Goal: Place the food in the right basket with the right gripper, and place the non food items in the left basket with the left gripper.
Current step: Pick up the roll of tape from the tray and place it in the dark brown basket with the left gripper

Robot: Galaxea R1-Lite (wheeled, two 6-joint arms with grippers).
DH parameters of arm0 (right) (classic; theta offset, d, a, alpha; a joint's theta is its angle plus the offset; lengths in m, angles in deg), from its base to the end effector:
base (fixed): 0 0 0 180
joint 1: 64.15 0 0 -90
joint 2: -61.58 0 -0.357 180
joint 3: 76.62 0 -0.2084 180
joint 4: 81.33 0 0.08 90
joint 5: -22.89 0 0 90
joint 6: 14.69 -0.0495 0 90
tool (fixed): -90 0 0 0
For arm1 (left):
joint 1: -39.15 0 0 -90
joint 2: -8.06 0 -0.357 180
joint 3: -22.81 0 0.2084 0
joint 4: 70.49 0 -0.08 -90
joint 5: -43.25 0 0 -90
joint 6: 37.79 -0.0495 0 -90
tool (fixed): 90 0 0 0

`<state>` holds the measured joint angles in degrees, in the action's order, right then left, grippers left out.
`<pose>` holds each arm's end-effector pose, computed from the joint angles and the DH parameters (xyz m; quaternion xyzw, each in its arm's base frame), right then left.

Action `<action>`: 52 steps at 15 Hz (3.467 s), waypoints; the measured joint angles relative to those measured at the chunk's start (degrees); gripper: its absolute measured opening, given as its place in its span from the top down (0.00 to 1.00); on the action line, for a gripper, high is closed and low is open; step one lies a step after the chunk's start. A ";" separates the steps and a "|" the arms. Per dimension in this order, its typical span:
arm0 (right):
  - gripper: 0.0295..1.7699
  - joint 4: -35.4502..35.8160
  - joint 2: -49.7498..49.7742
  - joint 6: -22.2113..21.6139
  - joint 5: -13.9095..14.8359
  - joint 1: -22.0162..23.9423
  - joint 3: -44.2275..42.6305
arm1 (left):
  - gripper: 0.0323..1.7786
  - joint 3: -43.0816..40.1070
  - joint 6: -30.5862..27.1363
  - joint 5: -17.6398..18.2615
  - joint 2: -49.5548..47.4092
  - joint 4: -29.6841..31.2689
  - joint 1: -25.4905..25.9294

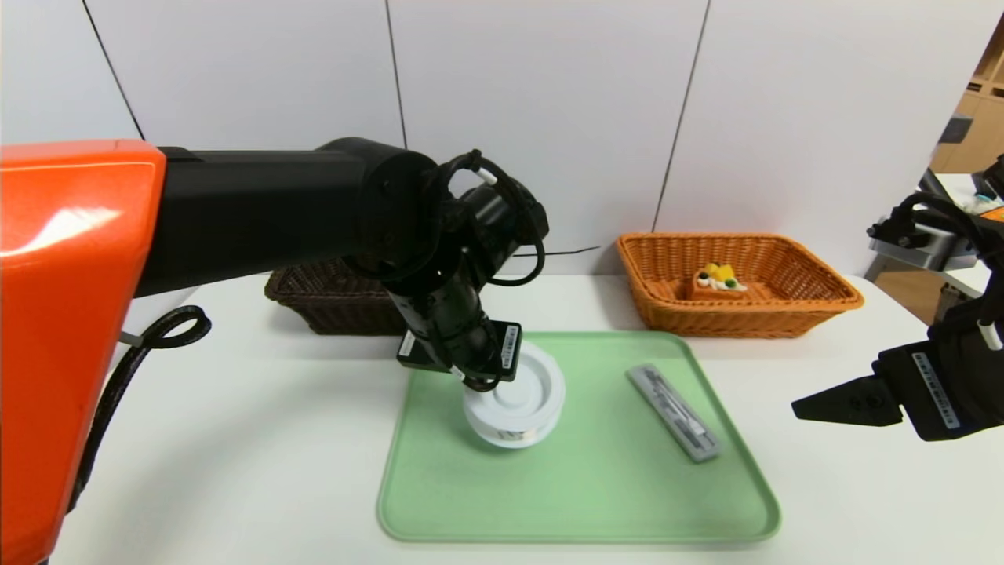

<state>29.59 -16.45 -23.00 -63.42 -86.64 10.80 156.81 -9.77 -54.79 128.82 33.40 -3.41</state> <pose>0.1886 0.0746 0.2962 -0.0399 0.4555 0.1125 0.8822 0.3319 -0.2954 0.2397 0.0190 0.5188 -0.1315 0.8445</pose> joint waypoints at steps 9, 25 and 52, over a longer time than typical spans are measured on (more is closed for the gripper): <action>0.04 0.00 1.99 -0.09 -0.01 -0.51 2.30 | 0.89 0.49 0.85 -0.07 -7.95 9.50 3.84; 0.04 0.02 2.79 -0.33 -0.01 -0.44 2.43 | 0.89 1.05 -6.36 -0.68 -6.90 20.21 25.56; 0.04 0.04 4.85 -0.23 -0.04 -0.18 3.68 | 0.42 1.05 -6.89 -2.45 -0.94 21.48 29.14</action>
<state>29.62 -11.60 -23.23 -63.45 -86.83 14.48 157.85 -16.66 -57.24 127.89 54.88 25.73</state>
